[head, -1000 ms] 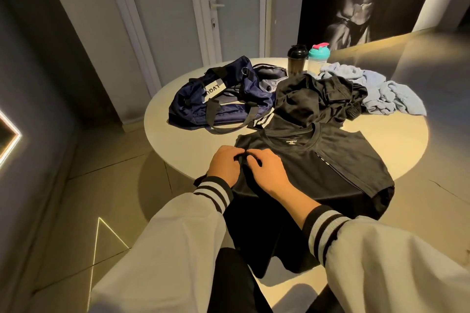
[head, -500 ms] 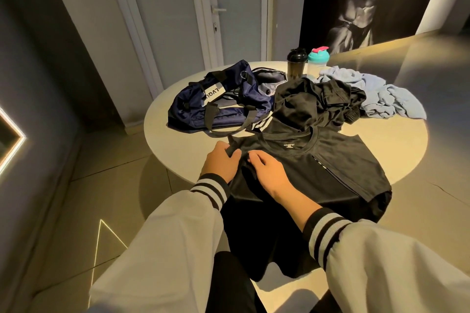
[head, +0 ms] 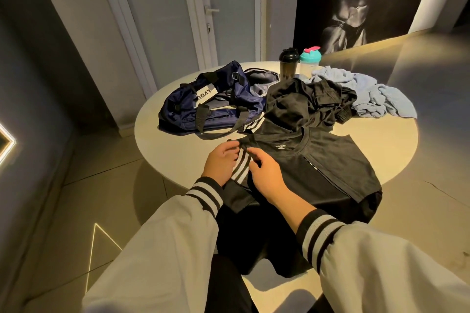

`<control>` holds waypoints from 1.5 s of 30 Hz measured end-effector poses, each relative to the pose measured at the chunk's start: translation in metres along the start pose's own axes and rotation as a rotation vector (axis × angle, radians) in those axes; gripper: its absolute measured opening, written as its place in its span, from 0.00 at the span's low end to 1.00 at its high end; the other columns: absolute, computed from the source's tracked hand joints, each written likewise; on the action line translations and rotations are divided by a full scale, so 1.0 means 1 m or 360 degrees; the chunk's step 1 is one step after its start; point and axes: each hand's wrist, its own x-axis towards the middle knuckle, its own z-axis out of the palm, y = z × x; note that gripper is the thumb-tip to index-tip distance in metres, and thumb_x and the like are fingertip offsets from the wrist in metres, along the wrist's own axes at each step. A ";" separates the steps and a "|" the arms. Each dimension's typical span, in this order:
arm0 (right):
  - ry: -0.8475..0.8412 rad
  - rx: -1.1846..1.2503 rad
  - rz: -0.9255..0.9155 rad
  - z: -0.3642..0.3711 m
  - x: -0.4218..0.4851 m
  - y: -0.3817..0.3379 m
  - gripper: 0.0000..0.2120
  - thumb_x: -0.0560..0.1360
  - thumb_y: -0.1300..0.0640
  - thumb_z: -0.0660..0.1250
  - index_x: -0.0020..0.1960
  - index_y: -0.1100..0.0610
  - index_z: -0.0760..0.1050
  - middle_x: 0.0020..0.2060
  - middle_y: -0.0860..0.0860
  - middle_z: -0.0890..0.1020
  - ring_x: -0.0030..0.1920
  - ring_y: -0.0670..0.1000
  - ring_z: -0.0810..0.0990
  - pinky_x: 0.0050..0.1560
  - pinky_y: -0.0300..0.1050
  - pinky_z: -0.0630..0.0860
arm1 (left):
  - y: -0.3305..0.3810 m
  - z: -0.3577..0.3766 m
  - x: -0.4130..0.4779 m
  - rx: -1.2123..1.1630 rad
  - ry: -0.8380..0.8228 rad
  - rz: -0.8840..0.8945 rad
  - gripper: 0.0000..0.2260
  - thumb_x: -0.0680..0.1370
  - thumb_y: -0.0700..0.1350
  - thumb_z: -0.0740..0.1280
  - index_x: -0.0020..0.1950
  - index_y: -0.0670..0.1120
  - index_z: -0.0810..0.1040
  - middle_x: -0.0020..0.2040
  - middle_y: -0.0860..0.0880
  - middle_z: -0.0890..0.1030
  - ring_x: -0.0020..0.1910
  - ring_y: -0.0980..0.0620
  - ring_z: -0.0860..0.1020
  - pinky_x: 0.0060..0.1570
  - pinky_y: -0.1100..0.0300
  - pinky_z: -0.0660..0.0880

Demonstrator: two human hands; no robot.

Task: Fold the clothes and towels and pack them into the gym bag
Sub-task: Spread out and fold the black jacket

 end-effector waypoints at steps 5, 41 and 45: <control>0.0123 -0.0093 0.0013 0.001 0.003 0.001 0.28 0.76 0.74 0.57 0.73 0.54 0.69 0.62 0.57 0.71 0.61 0.55 0.74 0.61 0.37 0.66 | -0.023 -0.001 -0.003 0.0753 -0.0010 0.0080 0.21 0.81 0.35 0.56 0.69 0.52 0.76 0.69 0.50 0.77 0.68 0.49 0.73 0.71 0.53 0.68; 0.0174 -0.1249 0.0013 -0.110 0.026 0.050 0.13 0.74 0.62 0.63 0.56 0.55 0.80 0.53 0.57 0.80 0.55 0.63 0.75 0.43 0.48 0.70 | -0.014 0.041 0.029 0.2075 -0.0142 0.0088 0.21 0.84 0.51 0.54 0.78 0.57 0.61 0.81 0.49 0.56 0.79 0.44 0.53 0.76 0.38 0.47; 0.0062 -0.0927 -0.0042 -0.119 0.036 0.054 0.17 0.69 0.68 0.61 0.52 0.59 0.82 0.50 0.60 0.83 0.50 0.63 0.79 0.46 0.54 0.77 | 0.004 0.054 0.043 0.2131 -0.0110 0.0118 0.19 0.82 0.46 0.60 0.73 0.57 0.70 0.74 0.50 0.69 0.73 0.43 0.63 0.70 0.41 0.60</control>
